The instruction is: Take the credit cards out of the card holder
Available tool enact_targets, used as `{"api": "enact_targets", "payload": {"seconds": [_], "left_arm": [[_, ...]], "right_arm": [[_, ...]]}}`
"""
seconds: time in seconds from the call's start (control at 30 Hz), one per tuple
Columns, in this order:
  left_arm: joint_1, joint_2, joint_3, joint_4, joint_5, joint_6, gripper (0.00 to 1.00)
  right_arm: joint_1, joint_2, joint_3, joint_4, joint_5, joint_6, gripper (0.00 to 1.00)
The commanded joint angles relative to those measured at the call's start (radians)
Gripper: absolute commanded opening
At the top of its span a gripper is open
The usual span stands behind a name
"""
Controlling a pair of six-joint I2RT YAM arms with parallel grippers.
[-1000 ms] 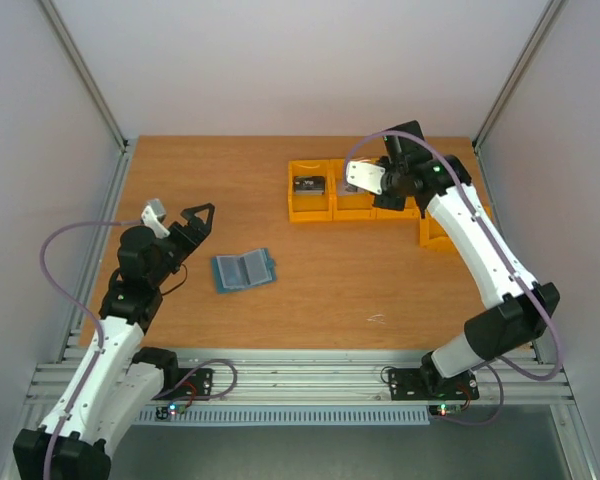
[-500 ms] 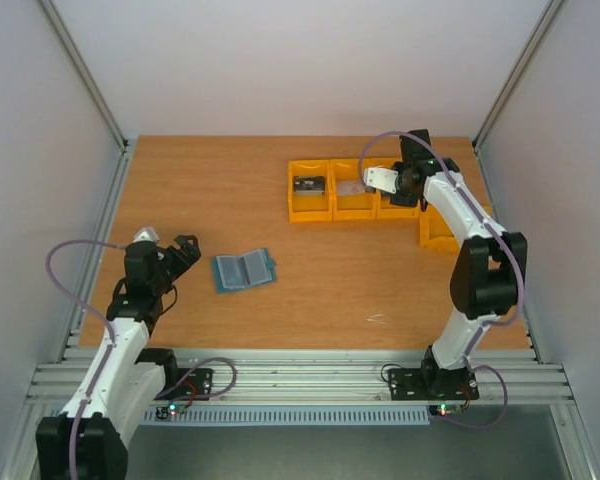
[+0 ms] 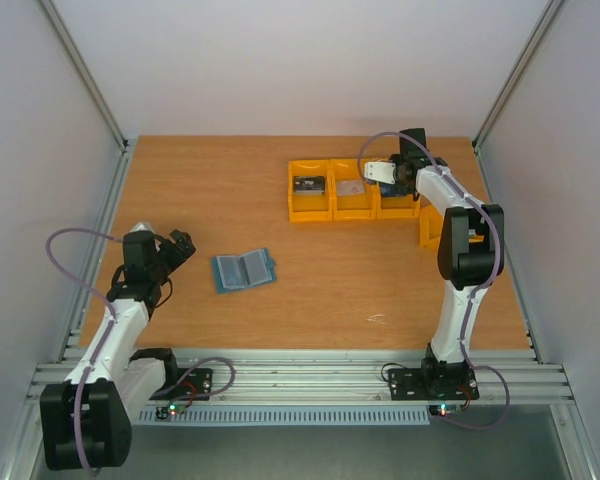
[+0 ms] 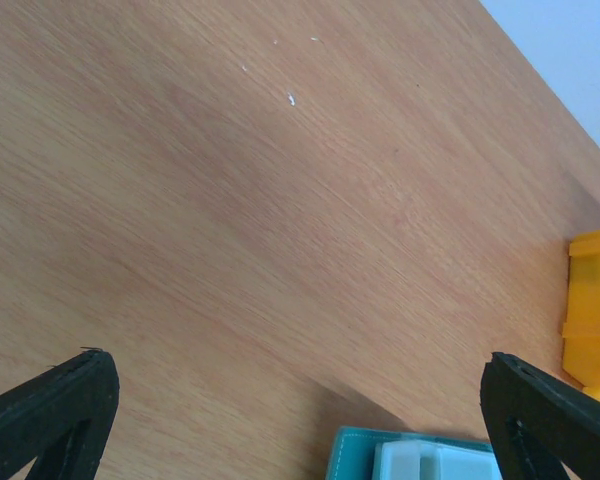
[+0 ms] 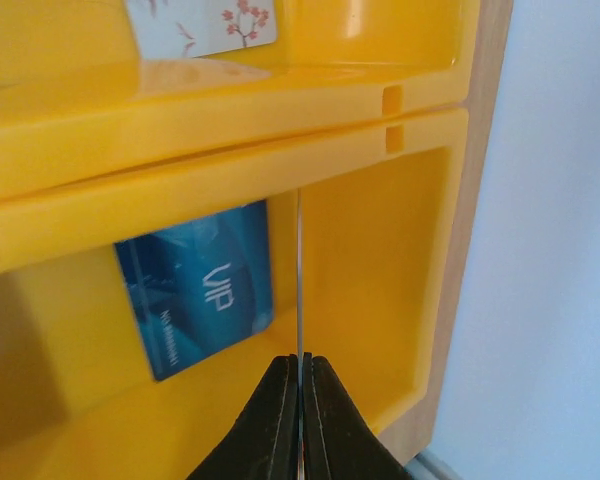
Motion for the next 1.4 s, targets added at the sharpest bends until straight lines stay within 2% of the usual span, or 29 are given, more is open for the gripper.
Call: {"api": "enact_targets", "payload": {"seconds": [0.0, 0.27, 0.6, 1.07, 1.27, 1.37], "left_arm": [[0.01, 0.038, 0.046, 0.031, -0.02, 0.036, 0.99], [0.01, 0.059, 0.055, 0.034, -0.022, 0.041, 0.99], [0.011, 0.07, 0.058, 0.041, -0.018, 0.043, 0.99], [0.011, 0.077, 0.063, 0.037, -0.019, 0.043, 0.99], [0.011, 0.073, 0.057, 0.039, -0.021, 0.041, 0.99], [0.011, 0.07, 0.055, 0.04, -0.021, 0.04, 0.99]], "right_arm": [[-0.005, 0.058, 0.018, 0.137, 0.03, -0.072, 0.01], [-0.005, 0.1, 0.001, 0.208, 0.038, -0.137, 0.01], [-0.005, 0.131, -0.005, 0.097, 0.011, -0.131, 0.01], [-0.005, 0.145, -0.01, 0.084, 0.025, -0.127, 0.02], [-0.005, 0.133, -0.012, 0.075, 0.033, -0.129, 0.08], [-0.004, 0.125, -0.019, 0.075, 0.037, -0.13, 0.19]]}}
